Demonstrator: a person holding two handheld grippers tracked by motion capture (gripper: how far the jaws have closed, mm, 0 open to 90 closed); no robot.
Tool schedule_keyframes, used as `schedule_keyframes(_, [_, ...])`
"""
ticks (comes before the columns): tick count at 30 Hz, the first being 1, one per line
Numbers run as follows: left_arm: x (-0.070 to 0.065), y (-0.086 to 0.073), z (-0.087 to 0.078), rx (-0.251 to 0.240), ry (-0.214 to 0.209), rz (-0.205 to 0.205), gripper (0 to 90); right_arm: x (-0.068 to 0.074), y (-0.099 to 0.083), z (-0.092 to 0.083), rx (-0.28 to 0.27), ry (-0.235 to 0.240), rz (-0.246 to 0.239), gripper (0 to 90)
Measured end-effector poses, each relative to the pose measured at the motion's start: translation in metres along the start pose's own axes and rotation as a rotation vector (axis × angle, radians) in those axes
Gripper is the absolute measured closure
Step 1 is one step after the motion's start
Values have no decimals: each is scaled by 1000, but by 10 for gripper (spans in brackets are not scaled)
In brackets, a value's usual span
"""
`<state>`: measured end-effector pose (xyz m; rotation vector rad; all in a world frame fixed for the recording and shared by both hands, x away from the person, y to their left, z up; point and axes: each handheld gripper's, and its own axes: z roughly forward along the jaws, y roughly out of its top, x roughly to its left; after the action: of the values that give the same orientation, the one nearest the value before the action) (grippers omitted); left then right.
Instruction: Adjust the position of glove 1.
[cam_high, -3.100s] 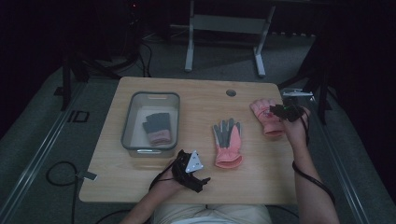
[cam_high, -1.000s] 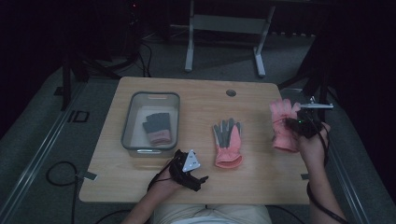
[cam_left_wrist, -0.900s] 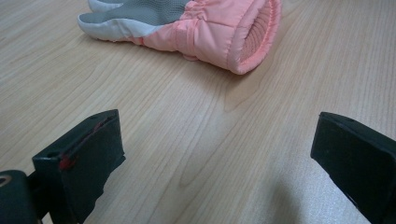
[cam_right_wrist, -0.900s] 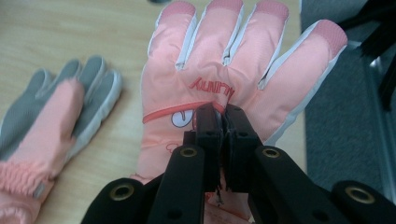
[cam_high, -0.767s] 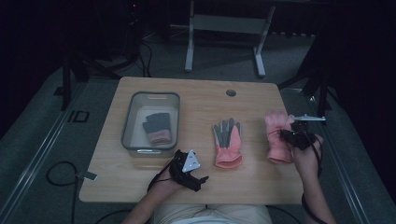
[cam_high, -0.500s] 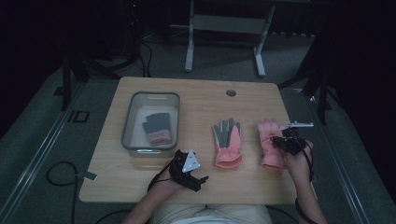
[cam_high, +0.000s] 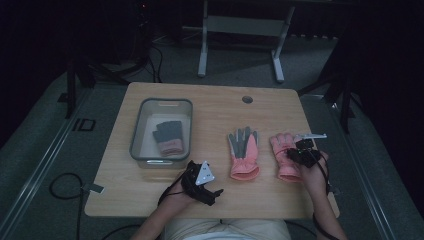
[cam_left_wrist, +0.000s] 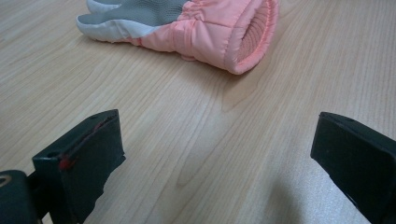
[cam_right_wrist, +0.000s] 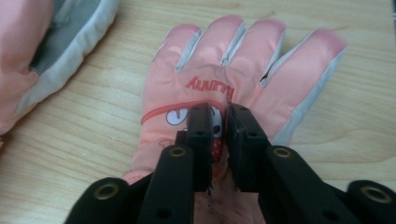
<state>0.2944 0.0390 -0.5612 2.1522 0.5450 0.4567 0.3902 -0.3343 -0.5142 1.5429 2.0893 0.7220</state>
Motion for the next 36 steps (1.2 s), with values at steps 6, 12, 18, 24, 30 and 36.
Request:
schedule_keyframes(6, [1, 0, 0, -4, 9, -2, 20, -7, 5, -16, -26, 32, -70, 708])
schedule_keyframes(12, [1, 0, 1, 1, 6, -1, 20, -8, 3, -13, -6, 62, -149, 640])
schedule_keyframes(18, [1, 0, 1, 1, 5, -4, 20, -7, -5, 0, 20, 56, -176, 629])
schedule_keyframes(24, [0, 0, 1, 2, 3, 1, 20, -5, -5, 6, 50, 59, -195, 581])
schedule_keyframes(30, [0, 0, 1, 1, 1, -1, 20, -7, -7, 7, 32, 84, -180, 602])
schedule_keyframes(36, [0, 0, 2, 4, 0, -3, 20, -6, -7, 6, 18, 74, -127, 830])
